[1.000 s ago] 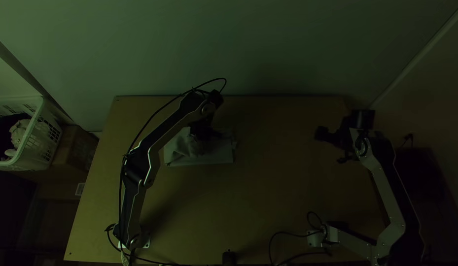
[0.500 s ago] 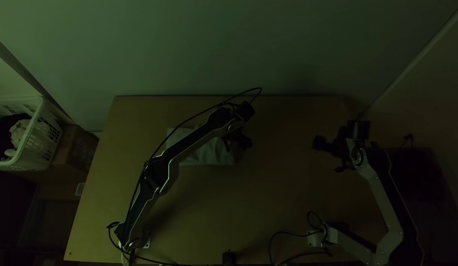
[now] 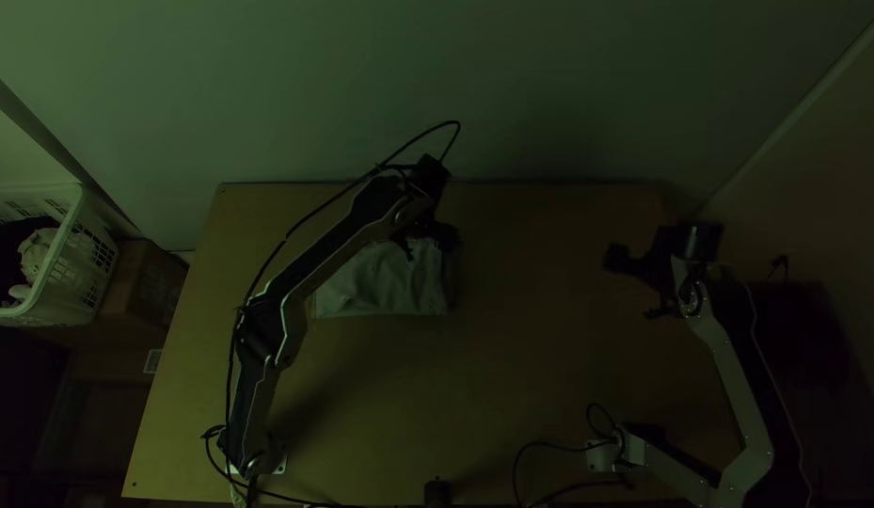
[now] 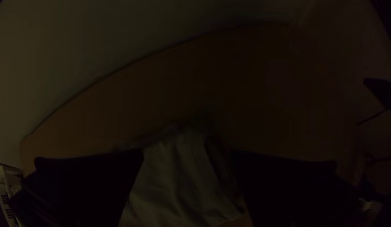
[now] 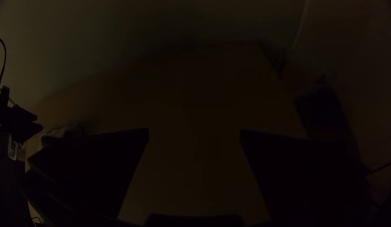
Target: Fold the t-shirt
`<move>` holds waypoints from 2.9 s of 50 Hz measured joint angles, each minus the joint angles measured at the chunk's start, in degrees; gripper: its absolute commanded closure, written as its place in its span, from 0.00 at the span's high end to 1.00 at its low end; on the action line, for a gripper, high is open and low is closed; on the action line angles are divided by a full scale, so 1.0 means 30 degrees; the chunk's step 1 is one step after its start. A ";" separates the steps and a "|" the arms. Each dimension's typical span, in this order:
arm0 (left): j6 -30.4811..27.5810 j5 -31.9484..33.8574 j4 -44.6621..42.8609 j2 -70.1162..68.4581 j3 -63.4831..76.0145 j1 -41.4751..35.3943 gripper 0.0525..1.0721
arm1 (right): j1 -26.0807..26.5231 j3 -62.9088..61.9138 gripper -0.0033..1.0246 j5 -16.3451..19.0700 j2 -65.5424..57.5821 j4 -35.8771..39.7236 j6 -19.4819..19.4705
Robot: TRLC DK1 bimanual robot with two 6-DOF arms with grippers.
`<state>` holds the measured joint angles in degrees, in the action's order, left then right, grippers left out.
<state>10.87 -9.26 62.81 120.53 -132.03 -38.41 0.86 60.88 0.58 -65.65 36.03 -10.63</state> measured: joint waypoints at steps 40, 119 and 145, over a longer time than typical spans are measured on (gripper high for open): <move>-0.1093 0.0007 -0.4226 -1.4600 0.8852 0.9712 0.96 | -0.1603 0.3687 0.96 -0.0051 0.4962 -0.3745 0.2936; -0.2652 0.0852 -1.6764 -4.0071 3.6975 1.3340 0.96 | 0.0015 -1.4061 0.96 -0.0430 2.1799 -0.8998 0.6390; -0.2630 0.0889 -1.8615 -4.0071 4.2155 1.3289 0.96 | 0.0532 -1.9853 0.96 -0.0758 2.1799 -1.2211 0.5894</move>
<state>2.98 -6.59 6.96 0.32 -5.56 1.45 2.46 1.32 -1.69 -0.25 -0.60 7.05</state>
